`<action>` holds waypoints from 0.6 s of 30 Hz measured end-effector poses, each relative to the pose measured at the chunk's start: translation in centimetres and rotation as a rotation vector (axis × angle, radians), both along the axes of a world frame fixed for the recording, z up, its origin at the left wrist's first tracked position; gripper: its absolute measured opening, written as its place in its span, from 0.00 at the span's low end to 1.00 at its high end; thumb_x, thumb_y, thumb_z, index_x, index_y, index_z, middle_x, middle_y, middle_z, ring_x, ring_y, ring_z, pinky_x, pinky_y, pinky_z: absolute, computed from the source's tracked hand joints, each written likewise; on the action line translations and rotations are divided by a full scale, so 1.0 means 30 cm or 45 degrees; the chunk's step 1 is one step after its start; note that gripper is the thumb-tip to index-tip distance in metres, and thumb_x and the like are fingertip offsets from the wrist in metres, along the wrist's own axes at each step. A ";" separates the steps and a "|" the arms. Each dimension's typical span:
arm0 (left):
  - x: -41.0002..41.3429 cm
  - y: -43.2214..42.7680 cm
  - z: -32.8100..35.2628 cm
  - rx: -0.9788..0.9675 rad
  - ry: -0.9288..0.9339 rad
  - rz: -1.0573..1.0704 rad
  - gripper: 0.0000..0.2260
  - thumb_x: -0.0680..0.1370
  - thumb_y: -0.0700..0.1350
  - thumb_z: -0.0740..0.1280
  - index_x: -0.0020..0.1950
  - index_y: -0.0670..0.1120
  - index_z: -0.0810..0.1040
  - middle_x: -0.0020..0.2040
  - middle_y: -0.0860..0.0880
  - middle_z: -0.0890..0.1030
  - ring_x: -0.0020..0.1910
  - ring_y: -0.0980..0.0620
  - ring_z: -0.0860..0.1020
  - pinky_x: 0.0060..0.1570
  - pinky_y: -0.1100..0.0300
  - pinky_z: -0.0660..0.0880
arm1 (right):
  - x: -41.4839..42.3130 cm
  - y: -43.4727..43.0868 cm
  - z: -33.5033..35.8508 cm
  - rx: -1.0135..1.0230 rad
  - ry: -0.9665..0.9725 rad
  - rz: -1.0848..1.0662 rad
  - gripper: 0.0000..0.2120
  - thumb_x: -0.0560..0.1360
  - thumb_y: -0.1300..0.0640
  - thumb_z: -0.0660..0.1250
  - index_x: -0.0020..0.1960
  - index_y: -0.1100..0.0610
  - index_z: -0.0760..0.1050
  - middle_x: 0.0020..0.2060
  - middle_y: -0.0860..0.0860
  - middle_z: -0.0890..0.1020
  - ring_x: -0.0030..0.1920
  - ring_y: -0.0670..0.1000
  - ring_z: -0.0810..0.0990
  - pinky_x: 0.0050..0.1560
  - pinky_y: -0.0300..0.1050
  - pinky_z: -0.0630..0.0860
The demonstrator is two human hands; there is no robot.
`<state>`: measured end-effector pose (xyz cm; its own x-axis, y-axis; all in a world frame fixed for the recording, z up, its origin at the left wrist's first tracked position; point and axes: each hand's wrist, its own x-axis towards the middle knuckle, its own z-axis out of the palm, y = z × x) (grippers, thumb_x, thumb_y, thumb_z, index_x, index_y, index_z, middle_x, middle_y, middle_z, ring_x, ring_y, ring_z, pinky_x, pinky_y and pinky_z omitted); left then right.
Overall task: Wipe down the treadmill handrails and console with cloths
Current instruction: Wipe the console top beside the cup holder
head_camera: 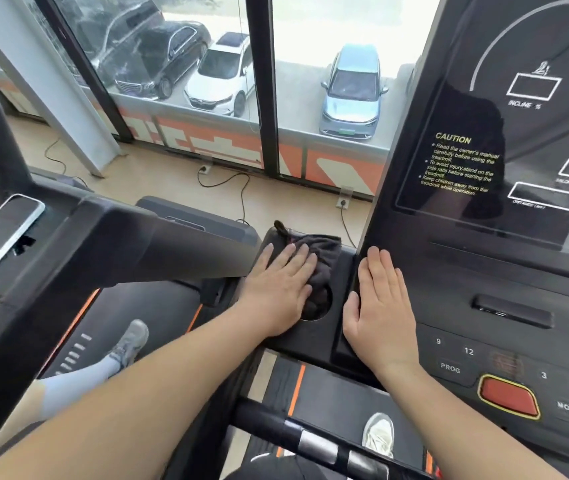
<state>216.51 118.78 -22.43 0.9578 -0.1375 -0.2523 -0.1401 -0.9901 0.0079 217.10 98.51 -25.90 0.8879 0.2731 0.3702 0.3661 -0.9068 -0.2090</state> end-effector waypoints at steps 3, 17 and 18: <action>0.112 0.032 0.016 -0.007 0.015 0.121 0.27 0.86 0.57 0.43 0.84 0.51 0.44 0.85 0.52 0.43 0.83 0.50 0.40 0.80 0.42 0.38 | -0.001 -0.001 0.002 0.010 0.005 0.002 0.27 0.79 0.56 0.57 0.76 0.66 0.67 0.80 0.58 0.62 0.81 0.57 0.56 0.79 0.59 0.58; -0.047 0.030 -0.018 -0.226 -0.415 -0.470 0.13 0.81 0.49 0.60 0.57 0.44 0.81 0.53 0.48 0.81 0.55 0.44 0.77 0.52 0.49 0.79 | -0.001 -0.003 0.005 -0.003 0.023 -0.002 0.28 0.79 0.56 0.58 0.77 0.66 0.66 0.81 0.58 0.61 0.82 0.56 0.54 0.80 0.59 0.56; -0.060 0.020 -0.032 -0.276 -0.314 -0.494 0.16 0.81 0.46 0.59 0.66 0.44 0.77 0.56 0.49 0.80 0.57 0.45 0.76 0.52 0.50 0.80 | -0.002 -0.003 0.005 -0.002 0.023 -0.002 0.28 0.79 0.56 0.58 0.77 0.66 0.66 0.81 0.58 0.60 0.82 0.56 0.54 0.80 0.59 0.56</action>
<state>214.71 119.37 -23.40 0.8533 -0.5191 0.0486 -0.5207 -0.8441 0.1279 217.05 98.43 -25.76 0.8949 0.2723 0.3535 0.3608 -0.9077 -0.2143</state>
